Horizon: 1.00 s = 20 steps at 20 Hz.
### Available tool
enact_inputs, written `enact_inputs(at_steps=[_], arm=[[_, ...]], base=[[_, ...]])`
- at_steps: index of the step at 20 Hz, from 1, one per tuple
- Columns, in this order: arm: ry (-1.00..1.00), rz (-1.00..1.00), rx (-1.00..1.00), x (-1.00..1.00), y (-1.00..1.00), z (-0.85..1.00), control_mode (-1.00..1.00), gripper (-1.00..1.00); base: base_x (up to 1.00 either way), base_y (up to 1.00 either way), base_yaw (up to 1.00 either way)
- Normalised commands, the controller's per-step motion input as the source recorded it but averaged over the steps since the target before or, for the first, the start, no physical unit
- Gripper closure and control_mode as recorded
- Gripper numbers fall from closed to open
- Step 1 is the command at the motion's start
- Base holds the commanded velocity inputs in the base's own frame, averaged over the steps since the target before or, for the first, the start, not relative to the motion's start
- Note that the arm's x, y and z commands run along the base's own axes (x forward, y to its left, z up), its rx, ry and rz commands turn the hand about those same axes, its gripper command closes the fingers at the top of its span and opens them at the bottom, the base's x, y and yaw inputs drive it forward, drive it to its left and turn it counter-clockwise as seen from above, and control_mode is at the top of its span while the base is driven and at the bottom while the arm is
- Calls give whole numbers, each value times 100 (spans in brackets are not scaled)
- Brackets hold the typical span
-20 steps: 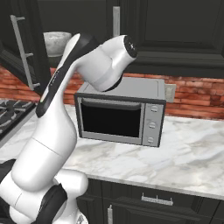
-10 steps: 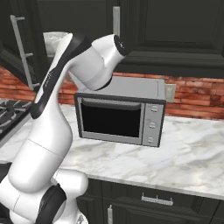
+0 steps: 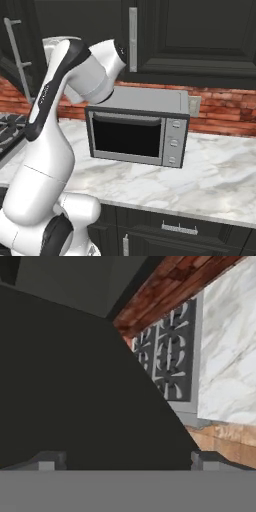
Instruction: Move the bowls from the cabinet to the plates on the dining table.
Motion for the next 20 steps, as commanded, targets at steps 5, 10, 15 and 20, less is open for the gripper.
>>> enact_inputs(at_steps=[5, 10, 15, 20], arm=[[-3, 14, 0, -56, 59, 0, -100, -100], [-4, 13, 0, -57, 61, 0, -100, -100], [-5, 9, 0, -42, 72, 0, -100, -100], [-9, 4, 0, -30, 73, 1, -100, -100]], base=[[0, 0, 0], [0, 0, 0], [0, 0, 0], [0, 0, 0]])
